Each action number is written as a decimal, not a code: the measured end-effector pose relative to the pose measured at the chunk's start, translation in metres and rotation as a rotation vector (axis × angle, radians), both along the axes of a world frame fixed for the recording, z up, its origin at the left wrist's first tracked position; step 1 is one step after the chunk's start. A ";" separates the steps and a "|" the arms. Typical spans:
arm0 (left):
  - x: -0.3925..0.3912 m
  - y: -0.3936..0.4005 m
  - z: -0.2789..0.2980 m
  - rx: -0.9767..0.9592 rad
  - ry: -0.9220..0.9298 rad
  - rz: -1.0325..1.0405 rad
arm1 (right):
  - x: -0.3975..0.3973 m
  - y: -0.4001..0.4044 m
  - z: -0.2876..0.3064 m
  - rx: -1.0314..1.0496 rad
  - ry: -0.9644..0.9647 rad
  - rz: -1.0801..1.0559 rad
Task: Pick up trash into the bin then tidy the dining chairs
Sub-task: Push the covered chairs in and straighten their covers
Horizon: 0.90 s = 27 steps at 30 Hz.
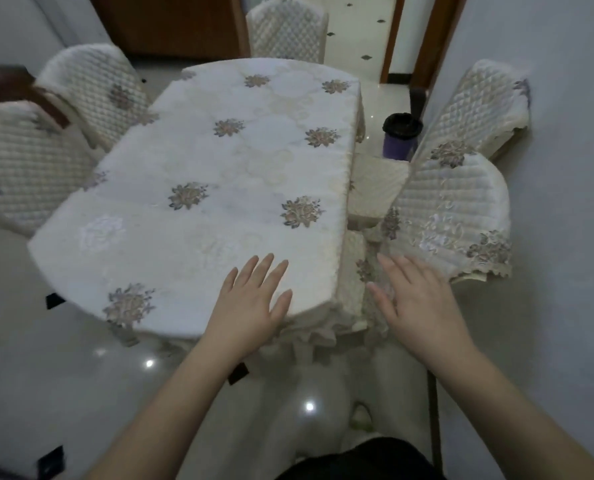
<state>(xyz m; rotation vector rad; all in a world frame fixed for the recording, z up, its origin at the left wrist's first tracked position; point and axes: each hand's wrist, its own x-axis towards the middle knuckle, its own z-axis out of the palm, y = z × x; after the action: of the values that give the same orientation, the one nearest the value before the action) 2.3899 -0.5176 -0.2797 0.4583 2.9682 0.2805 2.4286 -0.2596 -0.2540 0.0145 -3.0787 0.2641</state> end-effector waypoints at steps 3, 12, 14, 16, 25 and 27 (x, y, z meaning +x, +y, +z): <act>0.015 -0.029 0.004 -0.010 -0.007 0.078 | -0.014 -0.032 0.004 0.001 -0.053 0.127; 0.045 -0.128 0.035 -0.048 0.025 0.455 | -0.085 -0.169 0.028 -0.092 -0.092 0.564; 0.056 -0.153 0.046 -0.059 0.043 0.562 | -0.091 -0.213 0.040 -0.113 -0.069 0.696; 0.070 -0.180 0.056 -0.080 0.051 0.651 | -0.092 -0.256 0.049 -0.125 -0.058 0.815; 0.120 -0.331 0.074 -0.052 0.102 0.996 | -0.081 -0.459 0.069 -0.214 -0.016 1.113; 0.130 -0.374 0.083 -0.031 0.141 1.054 | -0.073 -0.513 0.075 -0.226 0.006 1.159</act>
<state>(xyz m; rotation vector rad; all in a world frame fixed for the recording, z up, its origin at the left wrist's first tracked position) 2.5197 -0.8917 -0.1965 -1.1658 3.0257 0.2830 2.3557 -0.7721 -0.1792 1.7388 -2.5987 0.6093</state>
